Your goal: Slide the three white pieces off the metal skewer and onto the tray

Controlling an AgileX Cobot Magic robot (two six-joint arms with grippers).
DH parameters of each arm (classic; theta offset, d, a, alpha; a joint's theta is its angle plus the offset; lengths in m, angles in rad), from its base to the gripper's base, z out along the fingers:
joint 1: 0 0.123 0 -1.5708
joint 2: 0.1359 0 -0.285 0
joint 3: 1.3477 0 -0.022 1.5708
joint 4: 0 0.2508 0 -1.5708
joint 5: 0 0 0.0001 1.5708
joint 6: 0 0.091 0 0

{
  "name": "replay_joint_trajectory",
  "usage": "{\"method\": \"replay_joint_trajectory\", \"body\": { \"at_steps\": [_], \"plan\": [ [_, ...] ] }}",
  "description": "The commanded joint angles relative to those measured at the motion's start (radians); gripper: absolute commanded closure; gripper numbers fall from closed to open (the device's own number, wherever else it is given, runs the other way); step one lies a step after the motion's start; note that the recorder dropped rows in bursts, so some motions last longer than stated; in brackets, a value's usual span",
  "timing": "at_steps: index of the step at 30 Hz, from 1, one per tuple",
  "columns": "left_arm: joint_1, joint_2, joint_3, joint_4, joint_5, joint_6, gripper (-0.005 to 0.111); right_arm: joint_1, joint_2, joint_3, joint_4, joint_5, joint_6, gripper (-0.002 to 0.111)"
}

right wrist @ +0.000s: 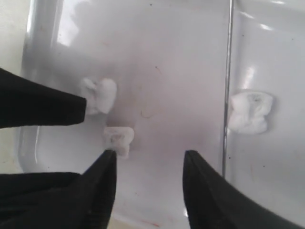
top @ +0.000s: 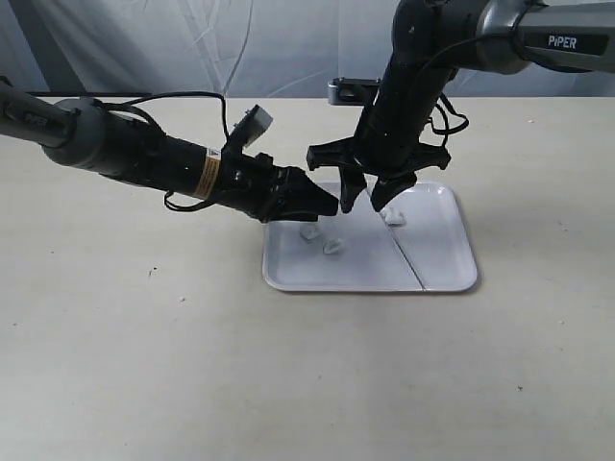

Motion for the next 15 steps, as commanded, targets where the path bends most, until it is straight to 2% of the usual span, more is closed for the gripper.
{"method": "replay_joint_trajectory", "body": {
  "at_steps": [1, 6, 15],
  "plan": [
    [0.003, 0.001, -0.005, 0.048, 0.013, -0.024, 0.058, 0.000, -0.003, 0.002, -0.043, 0.037, -0.001, 0.065],
    [0.009, 0.000, -0.011, 0.069, 0.011, -0.010, 0.058, 0.000, -0.008, 0.002, -0.062, 0.049, -0.001, 0.065],
    [0.080, -0.095, -0.021, 0.133, -0.047, -0.036, 0.058, 0.000, -0.093, 0.002, -0.134, 0.091, -0.011, 0.065]
  ]
}}
